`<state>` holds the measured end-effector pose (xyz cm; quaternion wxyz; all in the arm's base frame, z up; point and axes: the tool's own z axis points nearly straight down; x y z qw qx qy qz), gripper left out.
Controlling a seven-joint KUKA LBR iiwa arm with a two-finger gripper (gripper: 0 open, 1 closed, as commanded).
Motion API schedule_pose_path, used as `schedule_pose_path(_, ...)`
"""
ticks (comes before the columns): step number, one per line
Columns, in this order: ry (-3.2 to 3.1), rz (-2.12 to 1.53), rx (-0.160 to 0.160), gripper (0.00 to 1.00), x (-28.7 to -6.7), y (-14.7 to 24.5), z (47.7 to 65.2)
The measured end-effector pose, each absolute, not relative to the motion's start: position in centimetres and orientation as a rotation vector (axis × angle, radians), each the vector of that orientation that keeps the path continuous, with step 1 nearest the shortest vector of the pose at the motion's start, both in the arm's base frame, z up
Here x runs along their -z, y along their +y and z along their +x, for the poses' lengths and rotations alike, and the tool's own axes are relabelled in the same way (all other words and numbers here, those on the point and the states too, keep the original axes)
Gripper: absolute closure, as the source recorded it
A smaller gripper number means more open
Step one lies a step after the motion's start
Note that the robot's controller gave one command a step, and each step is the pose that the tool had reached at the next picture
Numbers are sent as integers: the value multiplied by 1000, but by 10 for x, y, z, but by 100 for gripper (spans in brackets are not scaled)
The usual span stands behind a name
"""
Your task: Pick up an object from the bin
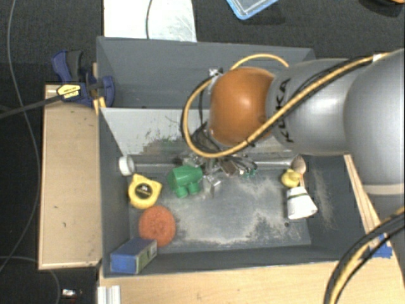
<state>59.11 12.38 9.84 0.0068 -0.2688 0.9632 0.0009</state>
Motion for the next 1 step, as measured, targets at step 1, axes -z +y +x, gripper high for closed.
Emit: schedule_pose_path(1, 3005, -834, -2, 100, -120, 124, 593)
